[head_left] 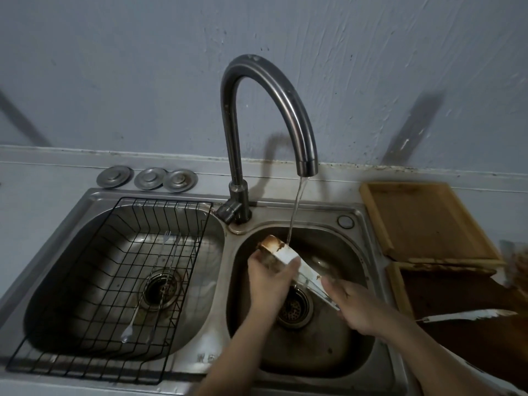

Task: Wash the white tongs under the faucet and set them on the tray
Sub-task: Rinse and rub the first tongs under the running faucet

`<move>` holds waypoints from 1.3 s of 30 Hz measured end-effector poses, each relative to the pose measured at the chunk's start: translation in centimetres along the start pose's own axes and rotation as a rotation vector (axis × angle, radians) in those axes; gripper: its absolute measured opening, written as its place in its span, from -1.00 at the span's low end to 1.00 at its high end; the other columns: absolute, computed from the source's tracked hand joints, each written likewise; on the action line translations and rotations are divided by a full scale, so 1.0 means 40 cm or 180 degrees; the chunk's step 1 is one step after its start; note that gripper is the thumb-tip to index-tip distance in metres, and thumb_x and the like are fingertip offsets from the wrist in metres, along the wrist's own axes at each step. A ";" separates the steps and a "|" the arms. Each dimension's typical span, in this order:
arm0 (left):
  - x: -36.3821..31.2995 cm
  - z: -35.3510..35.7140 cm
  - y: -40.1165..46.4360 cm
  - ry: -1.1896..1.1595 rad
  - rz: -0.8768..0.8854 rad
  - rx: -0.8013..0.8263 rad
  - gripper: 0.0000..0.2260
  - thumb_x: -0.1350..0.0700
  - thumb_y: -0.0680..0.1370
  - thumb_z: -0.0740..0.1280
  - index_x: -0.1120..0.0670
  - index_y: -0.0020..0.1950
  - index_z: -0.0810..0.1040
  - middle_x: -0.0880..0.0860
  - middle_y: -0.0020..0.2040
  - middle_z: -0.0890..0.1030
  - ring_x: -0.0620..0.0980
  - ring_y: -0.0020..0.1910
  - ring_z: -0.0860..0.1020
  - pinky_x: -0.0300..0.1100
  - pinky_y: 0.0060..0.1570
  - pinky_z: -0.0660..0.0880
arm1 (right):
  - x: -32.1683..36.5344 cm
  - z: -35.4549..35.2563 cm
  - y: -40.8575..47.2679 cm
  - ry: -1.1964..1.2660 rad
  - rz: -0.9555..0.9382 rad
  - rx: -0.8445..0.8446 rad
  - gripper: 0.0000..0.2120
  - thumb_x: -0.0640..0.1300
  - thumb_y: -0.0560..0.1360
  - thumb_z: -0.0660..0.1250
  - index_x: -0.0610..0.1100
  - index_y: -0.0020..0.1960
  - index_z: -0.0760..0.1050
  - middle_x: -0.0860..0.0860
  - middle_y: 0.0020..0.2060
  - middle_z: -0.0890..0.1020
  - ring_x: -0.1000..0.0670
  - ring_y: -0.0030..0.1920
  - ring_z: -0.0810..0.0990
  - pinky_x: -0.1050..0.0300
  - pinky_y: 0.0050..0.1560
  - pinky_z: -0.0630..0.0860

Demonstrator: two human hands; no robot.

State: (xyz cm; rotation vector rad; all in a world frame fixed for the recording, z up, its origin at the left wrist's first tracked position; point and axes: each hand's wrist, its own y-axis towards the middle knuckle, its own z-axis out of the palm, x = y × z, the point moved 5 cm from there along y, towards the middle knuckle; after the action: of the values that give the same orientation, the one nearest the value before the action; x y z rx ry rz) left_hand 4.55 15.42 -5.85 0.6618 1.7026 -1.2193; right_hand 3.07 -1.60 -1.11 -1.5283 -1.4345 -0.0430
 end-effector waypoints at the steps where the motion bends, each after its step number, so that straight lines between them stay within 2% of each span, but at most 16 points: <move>1: 0.007 -0.004 0.006 -0.0088 -0.0123 -0.0137 -0.27 0.02 0.31 0.55 0.15 0.37 0.29 0.04 0.21 0.53 0.01 0.14 0.54 -0.09 0.17 0.51 | -0.004 0.002 -0.008 -0.0036 0.0038 0.0019 -0.30 0.40 0.41 -0.07 -0.08 0.19 0.49 -0.10 0.06 0.62 -0.08 0.04 0.60 -0.02 0.18 0.49; 4: 0.025 -0.031 0.054 -0.0764 -0.0576 -0.0468 -0.34 -0.03 0.34 0.52 0.20 0.32 0.37 0.11 0.18 0.56 0.07 0.11 0.55 -0.11 0.10 0.50 | -0.031 0.003 -0.017 -0.0130 0.0082 0.0034 -0.27 0.46 0.35 -0.09 -0.06 0.11 0.50 -0.08 0.04 0.63 -0.06 0.01 0.62 -0.06 0.18 0.49; 6: 0.049 -0.018 0.064 -0.1063 -0.0927 -0.0254 -0.28 -0.12 0.26 0.55 0.21 0.28 0.42 0.20 0.18 0.59 0.11 0.09 0.57 -0.07 0.13 0.49 | -0.048 -0.002 -0.019 -0.0151 0.0170 0.0030 -0.35 0.42 0.40 -0.08 -0.03 0.07 0.50 -0.05 0.01 0.64 -0.02 -0.02 0.62 -0.02 0.17 0.49; 8: 0.072 0.026 0.048 -0.0798 -0.1027 0.0207 -0.16 -0.26 0.08 0.58 0.13 0.23 0.49 0.18 0.15 0.63 0.08 0.07 0.61 -0.02 0.21 0.47 | -0.052 -0.004 -0.017 -0.0111 0.0188 0.0027 -0.36 0.43 0.40 -0.08 -0.01 0.06 0.50 -0.05 0.00 0.64 -0.02 -0.02 0.62 -0.05 0.18 0.49; 11: 0.071 0.059 0.017 -0.0653 -0.1037 0.0297 -0.34 -0.14 0.16 0.58 0.11 0.16 0.54 0.10 0.03 0.68 0.08 0.01 0.65 0.03 0.17 0.54 | -0.047 0.005 -0.014 -0.0111 0.0134 0.0028 -0.33 0.43 0.40 -0.07 -0.03 0.10 0.50 -0.08 0.00 0.65 -0.06 -0.01 0.62 -0.12 0.18 0.50; 15: 0.066 0.012 0.076 -0.1172 -0.1289 -0.0160 -0.17 -0.09 0.15 0.59 0.19 0.30 0.36 0.22 0.11 0.60 0.18 0.01 0.63 0.03 -0.06 0.62 | -0.035 0.010 -0.012 -0.0235 0.0024 -0.0018 -0.45 0.28 0.53 -0.01 -0.14 0.07 0.51 -0.20 -0.01 0.63 -0.16 -0.02 0.62 -0.09 0.10 0.50; 16: 0.072 0.003 0.084 -0.1149 -0.1332 -0.0237 -0.15 -0.09 0.18 0.58 0.19 0.33 0.33 0.22 0.13 0.59 0.19 0.03 0.62 0.03 -0.05 0.62 | -0.036 0.010 -0.009 -0.0260 0.0006 -0.0027 -0.46 0.26 0.54 -0.01 -0.14 0.08 0.50 -0.20 -0.01 0.63 -0.17 -0.02 0.62 -0.08 0.08 0.50; 19: 0.079 0.027 0.056 -0.0747 -0.1361 -0.0111 -0.15 -0.15 0.24 0.54 0.16 0.38 0.27 0.19 0.19 0.56 0.17 0.13 0.56 0.09 0.19 0.52 | -0.034 0.011 -0.005 -0.0216 0.0019 -0.0044 -0.47 0.24 0.55 -0.01 -0.15 0.11 0.50 -0.20 0.02 0.63 -0.16 0.00 0.61 -0.06 0.09 0.49; 22: 0.078 0.043 0.035 -0.0804 -0.1350 0.0038 0.00 -0.23 0.04 0.58 0.17 0.35 0.32 0.17 0.15 0.59 0.15 0.11 0.59 0.06 0.19 0.51 | -0.029 0.015 0.001 -0.0156 -0.0074 -0.0040 -0.49 0.24 0.55 -0.01 -0.12 0.11 0.50 -0.16 0.01 0.64 -0.12 -0.02 0.63 -0.02 0.08 0.50; 25: 0.059 -0.016 0.092 -0.1285 -0.1187 -0.0399 -0.23 0.02 0.26 0.58 0.16 0.36 0.31 0.20 0.19 0.55 0.19 0.10 0.58 0.01 0.06 0.56 | -0.027 0.017 0.000 -0.0134 -0.0118 0.0013 -0.53 0.23 0.56 0.01 -0.07 0.12 0.50 -0.11 -0.03 0.65 -0.07 -0.04 0.63 -0.04 0.10 0.50; 26: 0.061 -0.032 0.109 -0.1282 -0.1191 -0.0453 -0.30 0.05 0.31 0.56 0.16 0.35 0.32 0.22 0.21 0.54 0.20 0.11 0.57 0.03 0.06 0.56 | -0.028 0.018 0.000 -0.0116 -0.0140 0.0025 -0.54 0.23 0.55 0.01 -0.06 0.13 0.49 -0.07 -0.04 0.65 -0.03 -0.05 0.63 -0.04 0.12 0.51; 28: 0.065 -0.037 0.125 -0.1131 -0.1219 -0.0316 -0.36 -0.02 0.35 0.52 0.20 0.31 0.40 0.25 0.20 0.56 0.21 0.10 0.58 0.01 0.02 0.58 | -0.032 0.016 0.000 -0.0043 -0.0174 0.0029 -0.52 0.28 0.52 0.02 -0.02 0.13 0.50 -0.02 -0.06 0.65 0.01 -0.06 0.63 -0.05 0.15 0.52; 32: 0.056 -0.015 0.091 -0.0740 -0.1132 0.0044 -0.37 -0.15 0.35 0.46 0.18 0.29 0.45 0.22 0.16 0.59 0.18 0.10 0.59 -0.04 0.02 0.54 | -0.054 0.011 0.013 -0.0034 -0.0219 -0.0049 -0.24 0.54 0.24 -0.04 0.00 0.06 0.52 -0.04 -0.04 0.66 -0.01 -0.04 0.64 -0.13 0.14 0.53; 35: 0.017 -0.015 0.078 -0.0127 -0.0440 0.0129 -0.30 -0.10 0.36 0.48 0.12 0.40 0.35 0.14 0.33 0.47 0.12 0.27 0.48 -0.02 0.17 0.47 | -0.082 0.005 0.026 0.0101 -0.0175 -0.0077 -0.10 0.64 0.12 -0.04 -0.01 0.07 0.53 -0.04 -0.03 0.67 0.00 -0.01 0.64 -0.13 0.16 0.53; 37: -0.041 -0.027 0.062 0.0944 0.0825 0.0006 -0.46 -0.04 0.47 0.39 0.03 0.42 0.35 0.01 0.47 0.33 0.02 0.45 0.28 0.02 0.41 0.26 | -0.072 -0.006 0.022 0.0028 -0.0158 -0.0052 -0.08 0.65 0.12 -0.02 -0.02 0.08 0.54 -0.04 -0.05 0.68 0.00 -0.02 0.64 -0.11 0.16 0.54; 39: -0.098 -0.025 0.026 0.1961 0.2184 0.0167 -0.68 -0.03 0.57 0.21 -0.05 0.32 0.48 -0.20 0.38 0.38 -0.16 0.46 0.19 -0.04 0.48 0.00 | -0.032 -0.036 0.013 -0.0191 -0.0157 -0.0005 -0.29 0.52 0.30 0.04 -0.01 0.05 0.54 0.05 -0.17 0.66 0.10 -0.12 0.62 0.09 0.08 0.54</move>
State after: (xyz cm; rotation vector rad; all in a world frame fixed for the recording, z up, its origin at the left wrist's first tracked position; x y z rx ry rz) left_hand 6.77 17.04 -2.73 1.6172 1.6813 -0.5920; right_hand 3.92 -3.38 -1.47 -1.5066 -1.5199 -0.0283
